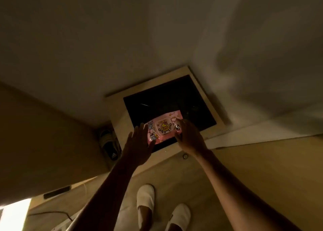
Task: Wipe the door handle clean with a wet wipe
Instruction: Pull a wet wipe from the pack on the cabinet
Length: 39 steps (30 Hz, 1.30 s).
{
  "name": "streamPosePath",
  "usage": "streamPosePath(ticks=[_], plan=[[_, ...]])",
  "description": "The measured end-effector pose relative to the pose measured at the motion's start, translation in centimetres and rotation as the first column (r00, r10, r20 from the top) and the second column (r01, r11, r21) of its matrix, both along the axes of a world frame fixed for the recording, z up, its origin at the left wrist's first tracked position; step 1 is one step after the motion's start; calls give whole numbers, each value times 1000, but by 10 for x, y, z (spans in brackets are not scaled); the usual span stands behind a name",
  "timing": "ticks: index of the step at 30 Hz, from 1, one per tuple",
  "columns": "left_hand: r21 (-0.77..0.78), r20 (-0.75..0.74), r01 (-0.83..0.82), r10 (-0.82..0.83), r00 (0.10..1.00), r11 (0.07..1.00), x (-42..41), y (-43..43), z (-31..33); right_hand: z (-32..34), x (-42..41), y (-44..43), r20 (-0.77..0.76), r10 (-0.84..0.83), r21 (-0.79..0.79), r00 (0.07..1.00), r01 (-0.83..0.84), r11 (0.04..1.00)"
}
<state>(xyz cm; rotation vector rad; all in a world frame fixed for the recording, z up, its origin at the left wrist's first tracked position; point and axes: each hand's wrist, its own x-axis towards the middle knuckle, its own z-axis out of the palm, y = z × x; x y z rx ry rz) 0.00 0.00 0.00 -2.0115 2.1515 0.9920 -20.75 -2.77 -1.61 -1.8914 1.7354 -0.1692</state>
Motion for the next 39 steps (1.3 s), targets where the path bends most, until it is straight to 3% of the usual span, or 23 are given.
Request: streamPosePath(ticks=[11, 27, 33, 36, 39], plan=[[-237, -103, 58, -84, 991, 970, -11, -19, -123, -92, 3, -53, -120, 352, 59, 928, -347, 936], [-216, -82, -115, 99, 992, 970, -20, -36, -137, -96, -2, -72, -277, 545, -37, 791, -576, 817], [-241, -96, -105, 84, 992, 965, -23, -35, -132, -87, 3, -90, -146, 504, -117, 851, -521, 846], [-247, -126, -99, 69, 990, 964, -23, -34, -123, -84, 16, -104, -7, 259, -176, 966, -256, 951], [-283, -156, -60, 16, 988, 957, -19, -34, -122, -90, 22, -119, 98, -9, -182, 995, 27, 983]])
